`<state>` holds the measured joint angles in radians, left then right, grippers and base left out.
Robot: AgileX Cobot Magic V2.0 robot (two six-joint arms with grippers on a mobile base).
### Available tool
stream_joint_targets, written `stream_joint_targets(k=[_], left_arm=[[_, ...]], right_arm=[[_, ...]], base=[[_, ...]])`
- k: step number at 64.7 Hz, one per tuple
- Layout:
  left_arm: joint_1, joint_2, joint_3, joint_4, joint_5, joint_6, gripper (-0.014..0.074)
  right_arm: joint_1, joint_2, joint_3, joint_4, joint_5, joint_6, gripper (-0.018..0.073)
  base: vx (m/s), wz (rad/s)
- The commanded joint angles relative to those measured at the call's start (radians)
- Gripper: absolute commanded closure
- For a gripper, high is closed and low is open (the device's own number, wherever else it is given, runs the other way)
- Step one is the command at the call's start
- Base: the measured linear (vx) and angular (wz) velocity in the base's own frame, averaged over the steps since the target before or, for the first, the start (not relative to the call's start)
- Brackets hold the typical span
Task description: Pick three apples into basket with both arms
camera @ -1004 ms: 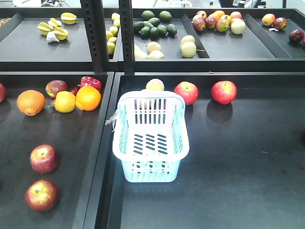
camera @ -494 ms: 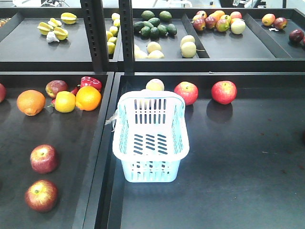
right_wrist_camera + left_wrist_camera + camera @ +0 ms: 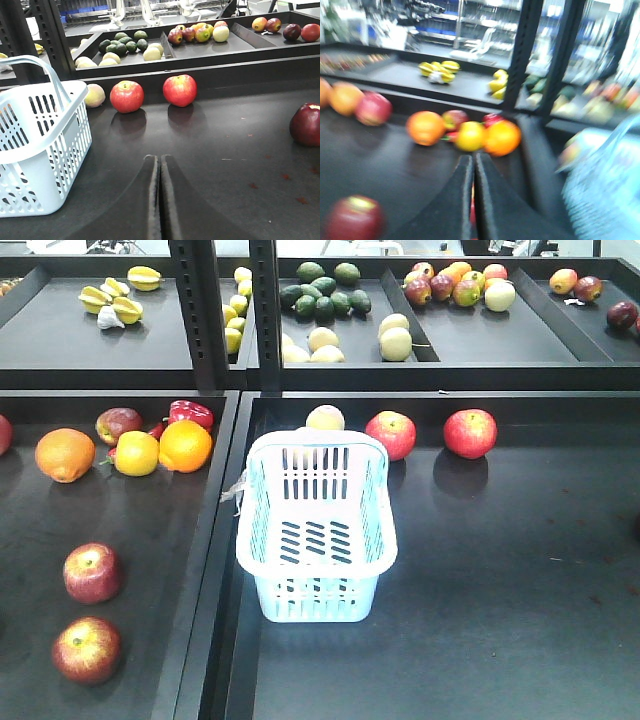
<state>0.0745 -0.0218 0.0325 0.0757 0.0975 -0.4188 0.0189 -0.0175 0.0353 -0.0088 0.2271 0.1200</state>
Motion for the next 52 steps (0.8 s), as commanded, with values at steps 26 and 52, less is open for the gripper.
stream_joint_targets(k=[26, 52], left_arm=[[-0.006, -0.006, -0.048, -0.676, -0.288, -0.269, 0.0603], [-0.007, 0.115, -0.568, -0.28, -0.12, -0.241, 0.0603]], right_arm=[[-0.008, -0.004, 0.006, -0.002, -0.072, 0.0, 0.0568], [-0.008, -0.004, 0.006, -0.002, -0.072, 0.0, 0.0568]], base=[[0.0, 0.0], [0.0, 0.0]])
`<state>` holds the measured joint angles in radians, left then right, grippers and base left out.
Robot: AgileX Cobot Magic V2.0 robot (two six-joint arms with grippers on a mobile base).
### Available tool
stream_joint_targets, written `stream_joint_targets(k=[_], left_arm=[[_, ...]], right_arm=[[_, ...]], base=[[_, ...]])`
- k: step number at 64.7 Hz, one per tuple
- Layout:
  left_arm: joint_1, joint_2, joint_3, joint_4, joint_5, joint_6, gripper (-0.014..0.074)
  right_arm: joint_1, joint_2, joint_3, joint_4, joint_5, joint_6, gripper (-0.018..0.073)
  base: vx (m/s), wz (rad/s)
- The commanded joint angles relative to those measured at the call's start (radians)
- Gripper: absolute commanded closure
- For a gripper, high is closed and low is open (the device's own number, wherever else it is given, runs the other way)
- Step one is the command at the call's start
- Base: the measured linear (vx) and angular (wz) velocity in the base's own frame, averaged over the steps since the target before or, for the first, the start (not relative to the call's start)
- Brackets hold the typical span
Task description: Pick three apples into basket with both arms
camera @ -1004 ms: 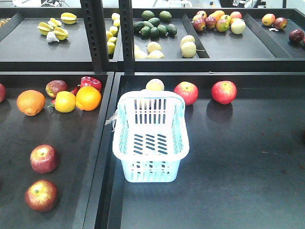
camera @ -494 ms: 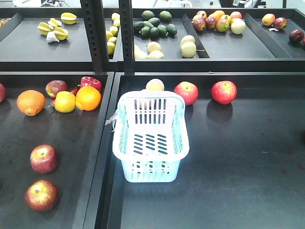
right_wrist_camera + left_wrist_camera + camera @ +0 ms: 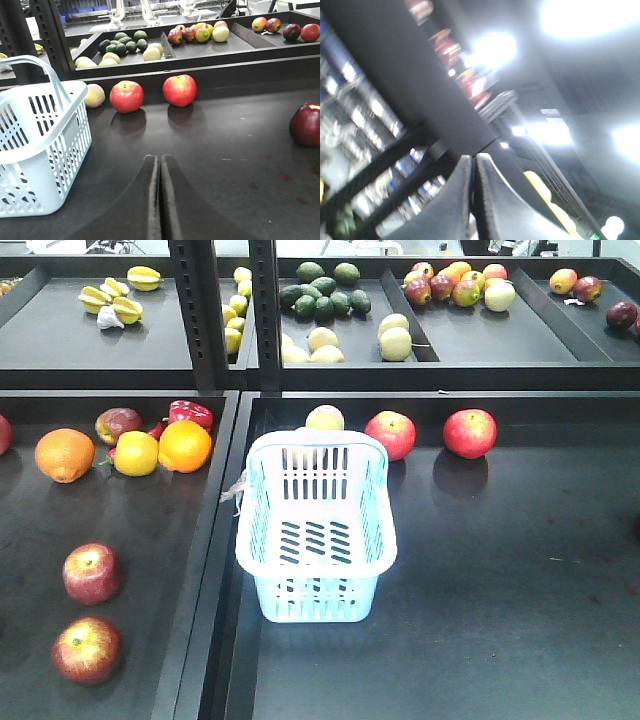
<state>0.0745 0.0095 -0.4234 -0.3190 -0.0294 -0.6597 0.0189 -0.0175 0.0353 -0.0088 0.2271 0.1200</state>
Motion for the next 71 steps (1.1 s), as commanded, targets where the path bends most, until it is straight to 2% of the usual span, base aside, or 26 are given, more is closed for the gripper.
stream_joint_targets(k=[1, 8, 13, 23, 32, 43, 51, 56, 61, 67, 71], left_arm=[[-0.007, 0.09, -0.126, 0.128, 0.011, 0.0, 0.0603], [-0.023, 0.203, -0.224, 0.2, 0.061, 0.003, 0.0603], [-0.061, 0.291, -0.271, 0.212, 0.065, 0.033, 0.0603], [-0.18, 0.447, -0.371, 0.194, 0.069, 0.181, 0.0604], [-0.316, 0.576, -0.449, 0.195, 0.085, 0.326, 0.0604], [-0.465, 0.724, -0.565, 0.195, 0.176, 0.556, 0.0604], [-0.517, 0.839, -0.679, 0.188, 0.297, 0.702, 0.0604], [-0.525, 0.923, -0.758, 0.156, 0.377, 0.809, 0.0604], [-0.525, 0.994, -0.845, 0.096, 0.467, 0.95, 0.0604], [-0.525, 1.097, -0.963, -0.026, 0.592, 1.141, 0.0604], [-0.525, 1.173, -1.047, -0.116, 0.7, 1.301, 0.0604]], right_arm=[[-0.008, -0.004, 0.006, -0.002, -0.072, 0.0, 0.0568], [-0.008, -0.004, 0.006, -0.002, -0.072, 0.0, 0.0568], [-0.008, -0.004, 0.006, -0.002, -0.072, 0.0, 0.0568], [-0.008, -0.004, 0.006, -0.002, -0.072, 0.0, 0.0568], [-0.008, -0.004, 0.006, -0.002, -0.072, 0.0, 0.0568], [-0.008, -0.004, 0.006, -0.002, -0.072, 0.0, 0.0568], [-0.008, -0.004, 0.006, -0.002, -0.072, 0.0, 0.0568], [-0.008, -0.004, 0.006, -0.002, -0.072, 0.0, 0.0568], [-0.008, -0.004, 0.006, -0.002, -0.072, 0.0, 0.0568], [-0.008, -0.004, 0.006, -0.002, -0.072, 0.0, 0.0568], [-0.008, -0.004, 0.006, -0.002, -0.072, 0.0, 0.0568]], base=[[0.0, 0.0], [0.0, 0.0], [0.0, 0.0], [0.0, 0.0], [0.0, 0.0], [0.0, 0.0], [0.0, 0.0], [0.0, 0.0], [0.0, 0.0], [0.0, 0.0], [0.0, 0.0]])
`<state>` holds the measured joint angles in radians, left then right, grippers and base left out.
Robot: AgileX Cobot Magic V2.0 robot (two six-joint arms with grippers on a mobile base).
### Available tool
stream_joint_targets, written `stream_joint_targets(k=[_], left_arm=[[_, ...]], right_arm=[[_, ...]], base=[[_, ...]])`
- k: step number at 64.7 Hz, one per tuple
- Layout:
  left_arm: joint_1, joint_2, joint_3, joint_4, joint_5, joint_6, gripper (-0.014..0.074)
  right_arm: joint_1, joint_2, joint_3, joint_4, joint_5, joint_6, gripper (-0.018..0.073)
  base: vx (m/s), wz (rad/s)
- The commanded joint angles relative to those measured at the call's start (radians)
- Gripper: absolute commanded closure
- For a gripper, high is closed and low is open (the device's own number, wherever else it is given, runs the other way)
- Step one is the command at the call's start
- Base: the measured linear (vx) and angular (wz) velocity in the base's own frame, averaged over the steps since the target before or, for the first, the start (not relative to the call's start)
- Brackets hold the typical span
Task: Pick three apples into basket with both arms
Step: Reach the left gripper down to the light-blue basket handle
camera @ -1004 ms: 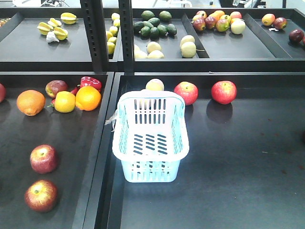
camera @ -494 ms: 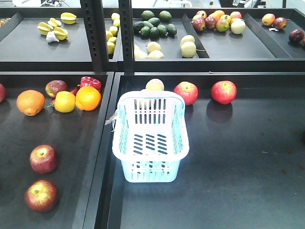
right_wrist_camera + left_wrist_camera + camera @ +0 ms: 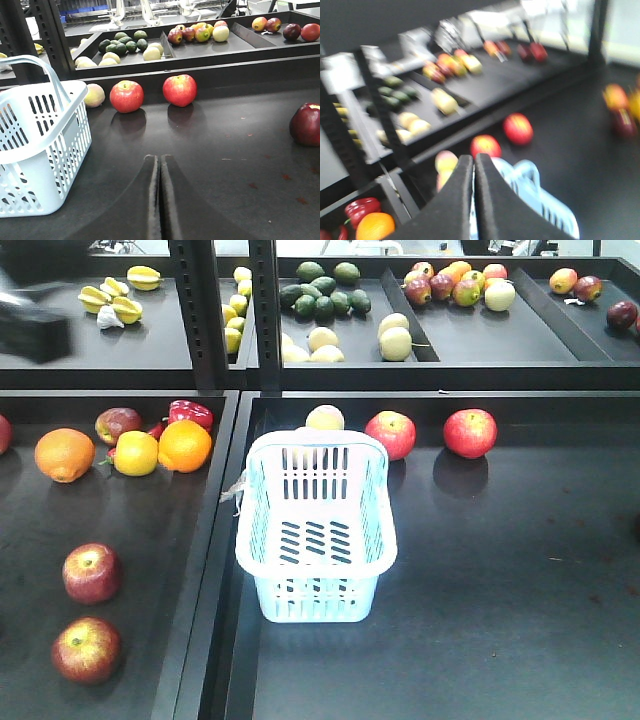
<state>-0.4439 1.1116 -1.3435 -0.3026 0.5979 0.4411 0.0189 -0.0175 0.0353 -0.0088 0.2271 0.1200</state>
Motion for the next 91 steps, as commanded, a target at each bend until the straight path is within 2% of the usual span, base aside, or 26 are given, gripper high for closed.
stream_joint_targets(k=[1, 6, 13, 30, 38, 44, 57, 66, 75, 91], left_arm=[[-0.007, 0.086, -0.143, -0.146, 0.104, 0.245, 0.0604], [-0.007, 0.175, -0.228, -0.203, 0.205, 0.366, 0.0604], [-0.007, 0.274, -0.336, -0.212, 0.281, 0.437, 0.0604], [-0.007, 0.444, -0.485, -0.187, 0.324, 0.435, 0.0596], [-0.007, 0.504, -0.515, -0.187, 0.36, 0.428, 0.0553], [-0.007, 0.541, -0.54, -0.187, 0.375, 0.428, 0.0472], [-0.007, 0.609, -0.575, -0.183, 0.422, 0.429, 0.0234], [-0.007, 0.652, -0.574, -0.133, 0.418, 0.453, 0.0122], [-0.007, 0.706, -0.574, -0.085, 0.415, 0.473, 0.0115], [-0.007, 0.792, -0.574, -0.08, 0.405, 0.52, 0.0115]], right_arm=[[-0.008, -0.004, 0.006, -0.002, -0.072, 0.0, 0.0568], [-0.008, -0.004, 0.006, -0.002, -0.072, 0.0, 0.0568], [-0.008, -0.004, 0.006, -0.002, -0.072, 0.0, 0.0568], [-0.008, -0.004, 0.006, -0.002, -0.072, 0.0, 0.0568], [-0.008, -0.004, 0.006, -0.002, -0.072, 0.0, 0.0568], [-0.008, -0.004, 0.006, -0.002, -0.072, 0.0, 0.0568], [-0.008, -0.004, 0.006, -0.002, -0.072, 0.0, 0.0568], [-0.008, -0.004, 0.006, -0.002, -0.072, 0.0, 0.0568], [-0.008, -0.004, 0.006, -0.002, -0.072, 0.0, 0.0568], [-0.008, -0.004, 0.006, -0.002, -0.072, 0.0, 0.0568]], base=[[0.0, 0.0], [0.0, 0.0], [0.0, 0.0], [0.0, 0.0], [0.0, 0.0], [0.0, 0.0], [0.0, 0.0], [0.0, 0.0], [0.0, 0.0], [0.0, 0.0]])
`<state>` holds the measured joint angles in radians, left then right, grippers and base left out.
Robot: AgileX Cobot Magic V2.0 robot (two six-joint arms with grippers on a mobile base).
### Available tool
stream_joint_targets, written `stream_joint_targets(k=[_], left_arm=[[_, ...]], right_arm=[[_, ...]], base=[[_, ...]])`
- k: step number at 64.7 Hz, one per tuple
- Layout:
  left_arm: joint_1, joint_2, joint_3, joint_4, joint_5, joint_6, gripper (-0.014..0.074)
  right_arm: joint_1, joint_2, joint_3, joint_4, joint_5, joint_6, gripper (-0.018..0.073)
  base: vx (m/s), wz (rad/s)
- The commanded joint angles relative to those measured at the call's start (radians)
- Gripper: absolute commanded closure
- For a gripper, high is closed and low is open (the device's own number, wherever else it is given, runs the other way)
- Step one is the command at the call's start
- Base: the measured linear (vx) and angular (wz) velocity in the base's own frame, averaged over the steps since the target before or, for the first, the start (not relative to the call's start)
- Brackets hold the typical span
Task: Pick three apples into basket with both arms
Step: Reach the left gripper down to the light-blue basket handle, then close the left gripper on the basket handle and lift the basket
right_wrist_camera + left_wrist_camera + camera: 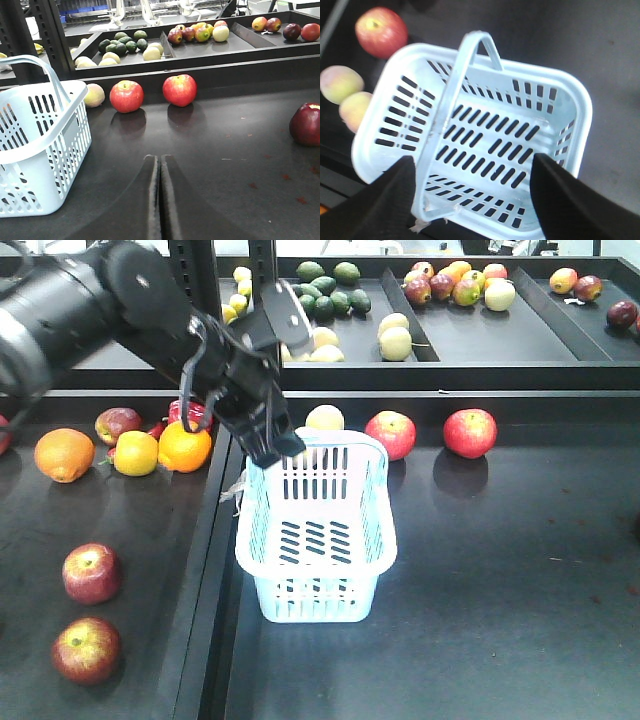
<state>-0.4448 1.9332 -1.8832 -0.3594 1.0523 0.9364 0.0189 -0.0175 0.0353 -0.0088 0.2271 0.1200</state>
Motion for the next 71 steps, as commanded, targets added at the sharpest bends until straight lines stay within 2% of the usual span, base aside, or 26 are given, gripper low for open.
stream_joint_targets(k=[1, 29, 44, 64, 71], left_arm=[[-0.006, -0.026, -0.034, -0.023, -0.052, 0.027, 0.0115], [-0.006, 0.03, -0.034, -0.012, -0.129, 0.106, 0.0154], [-0.006, 0.034, -0.034, 0.032, -0.183, 0.109, 0.0157], [-0.006, 0.079, -0.034, 0.041, -0.235, 0.11, 0.0169], [-0.006, 0.1, -0.034, 0.074, -0.257, 0.109, 0.0169]], right_arm=[[-0.008, -0.004, 0.006, -0.002, -0.072, 0.0, 0.0568], [-0.008, -0.004, 0.006, -0.002, -0.072, 0.0, 0.0568], [-0.008, -0.004, 0.006, -0.002, -0.072, 0.0, 0.0568], [-0.008, -0.004, 0.006, -0.002, -0.072, 0.0, 0.0568], [-0.008, -0.004, 0.006, -0.002, -0.072, 0.0, 0.0568]], base=[[0.0, 0.0], [0.0, 0.0], [0.0, 0.0], [0.0, 0.0], [0.0, 0.0]])
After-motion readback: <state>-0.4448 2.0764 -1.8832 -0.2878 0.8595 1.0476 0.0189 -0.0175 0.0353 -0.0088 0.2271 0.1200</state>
